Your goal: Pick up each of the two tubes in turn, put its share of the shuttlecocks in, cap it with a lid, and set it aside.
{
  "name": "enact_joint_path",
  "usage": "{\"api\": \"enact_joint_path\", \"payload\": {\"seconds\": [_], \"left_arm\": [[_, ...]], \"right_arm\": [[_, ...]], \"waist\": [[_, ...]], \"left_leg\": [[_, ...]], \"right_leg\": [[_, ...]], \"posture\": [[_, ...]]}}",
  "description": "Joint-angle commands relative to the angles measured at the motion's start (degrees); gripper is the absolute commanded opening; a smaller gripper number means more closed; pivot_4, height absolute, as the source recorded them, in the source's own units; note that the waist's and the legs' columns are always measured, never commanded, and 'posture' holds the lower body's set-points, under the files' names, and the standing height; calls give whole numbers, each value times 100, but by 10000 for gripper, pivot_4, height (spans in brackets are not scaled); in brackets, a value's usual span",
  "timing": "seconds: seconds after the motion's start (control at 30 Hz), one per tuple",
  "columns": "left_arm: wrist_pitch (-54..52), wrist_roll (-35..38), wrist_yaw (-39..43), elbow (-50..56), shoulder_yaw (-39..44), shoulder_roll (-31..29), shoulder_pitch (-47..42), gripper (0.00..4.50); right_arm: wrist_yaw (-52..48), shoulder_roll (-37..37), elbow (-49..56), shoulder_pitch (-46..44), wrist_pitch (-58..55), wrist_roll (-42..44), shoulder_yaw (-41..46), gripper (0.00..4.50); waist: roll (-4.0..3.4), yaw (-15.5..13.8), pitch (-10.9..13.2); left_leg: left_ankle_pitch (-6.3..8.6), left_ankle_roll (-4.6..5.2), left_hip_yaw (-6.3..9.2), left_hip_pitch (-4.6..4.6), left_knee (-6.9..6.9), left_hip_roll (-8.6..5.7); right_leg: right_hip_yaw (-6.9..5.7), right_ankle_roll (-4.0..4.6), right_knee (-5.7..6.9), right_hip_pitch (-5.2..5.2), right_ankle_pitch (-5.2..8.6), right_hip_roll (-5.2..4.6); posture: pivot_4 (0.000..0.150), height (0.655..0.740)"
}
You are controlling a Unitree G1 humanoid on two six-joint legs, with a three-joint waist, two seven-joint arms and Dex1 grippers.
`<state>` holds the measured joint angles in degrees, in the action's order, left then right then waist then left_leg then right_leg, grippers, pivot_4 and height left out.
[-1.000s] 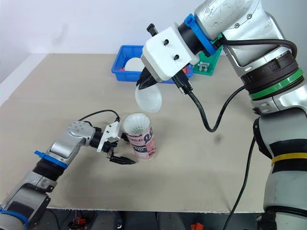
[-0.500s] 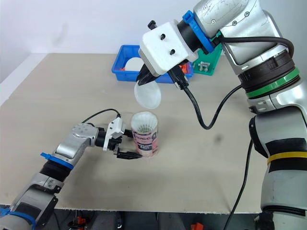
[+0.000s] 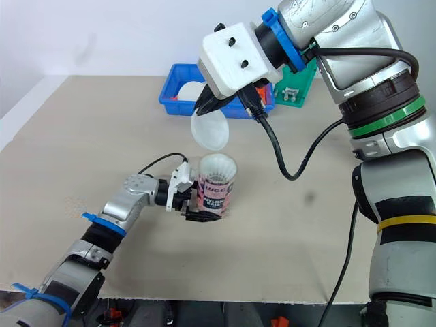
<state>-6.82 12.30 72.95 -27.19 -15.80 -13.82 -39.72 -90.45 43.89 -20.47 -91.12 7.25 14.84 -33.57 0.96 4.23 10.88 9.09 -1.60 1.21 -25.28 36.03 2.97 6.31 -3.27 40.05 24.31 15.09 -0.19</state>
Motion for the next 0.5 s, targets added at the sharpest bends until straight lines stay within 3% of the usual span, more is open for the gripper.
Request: {"api": "enact_joint_path", "payload": {"seconds": [0.03,0.2,0.3,0.5], "left_arm": [[476,-144,-148,-484,64,195,-249,44496],[794,-214,-92,-832,78,325,-353,44496],[860,-225,-196,-875,156,353,-354,36118],[859,-196,1,-644,151,184,-238,36118]], "right_arm": [[-205,31,73,-265,-60,-11,302,0],[-205,47,106,-261,-118,-39,321,0],[-205,57,118,-259,-137,-44,325,0],[-205,150,176,-256,-186,52,170,0]], "waist": [[0,-2,0],[0,-4,0],[0,-4,0],[0,-2,0]], "left_leg": [[0,0,0,0,0,0],[0,0,3,-3,-2,-3],[0,0,4,-3,-3,-4],[0,0,4,-3,-3,-4]], "right_leg": [[0,-1,0,0,0,0],[1,-4,0,0,2,-1],[1,-4,0,0,3,-1],[1,-4,0,0,3,-1]], "posture": [[1500,7038],[1500,7038],[1500,7038],[1500,7038]]}}
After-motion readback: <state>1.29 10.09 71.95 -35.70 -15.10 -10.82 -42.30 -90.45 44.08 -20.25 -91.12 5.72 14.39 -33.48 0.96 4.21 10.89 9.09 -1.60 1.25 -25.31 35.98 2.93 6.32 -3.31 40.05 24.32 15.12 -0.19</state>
